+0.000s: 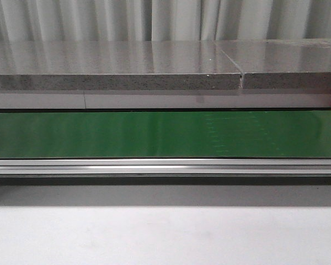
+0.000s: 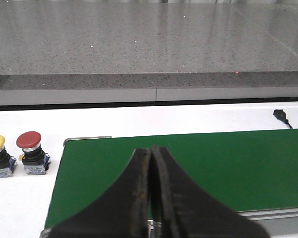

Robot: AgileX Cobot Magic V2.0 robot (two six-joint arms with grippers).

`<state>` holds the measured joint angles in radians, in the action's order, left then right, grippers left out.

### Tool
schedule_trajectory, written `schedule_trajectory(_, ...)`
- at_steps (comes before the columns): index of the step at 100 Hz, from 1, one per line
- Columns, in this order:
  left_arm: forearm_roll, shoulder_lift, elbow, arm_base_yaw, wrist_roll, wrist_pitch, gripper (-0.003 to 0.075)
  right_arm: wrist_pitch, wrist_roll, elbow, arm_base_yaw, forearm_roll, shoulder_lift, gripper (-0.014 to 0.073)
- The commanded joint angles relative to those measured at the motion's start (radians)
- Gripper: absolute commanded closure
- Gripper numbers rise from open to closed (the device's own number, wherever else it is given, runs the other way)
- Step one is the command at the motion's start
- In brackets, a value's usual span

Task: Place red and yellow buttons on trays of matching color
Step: 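Lift the right gripper back above the belt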

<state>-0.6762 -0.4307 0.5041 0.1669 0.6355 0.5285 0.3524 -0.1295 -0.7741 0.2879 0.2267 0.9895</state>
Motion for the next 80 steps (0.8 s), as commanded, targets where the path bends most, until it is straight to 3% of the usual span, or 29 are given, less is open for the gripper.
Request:
schedule_trajectory(1,-0.029,-0.004,0.027,-0.006,-0.001,-0.061,0.0739,-0.075,-0.068,-0.023,-0.094,0.010,-0.054,-0.0010)
schedule_trajectory(17,-0.029,-0.004,0.027,-0.006,-0.001,-0.061,0.0739,-0.039,-0.115,-0.023,-0.207,0.009,-0.109,-0.0010)
schedule_trajectory(36,-0.029,-0.004,0.027,-0.006,-0.001,-0.061,0.0739,0.036,-0.118,-0.021,-0.228,0.008,-0.148,0.0032)
schedule_trajectory(48,-0.029,-0.004,0.027,-0.006,-0.001,-0.061,0.0739,0.057,-0.118,-0.021,-0.228,0.008,-0.162,0.0176)
schedule_trajectory(67,-0.029,-0.004,0.027,-0.006,-0.001,-0.061,0.0739,0.070,-0.118,-0.021,-0.228,0.009,-0.164,0.0489)
schedule_trajectory(80,-0.029,-0.004,0.027,-0.006,-0.001,-0.061,0.0739,0.070,-0.118,-0.021,-0.228,0.009,-0.164,0.0657)
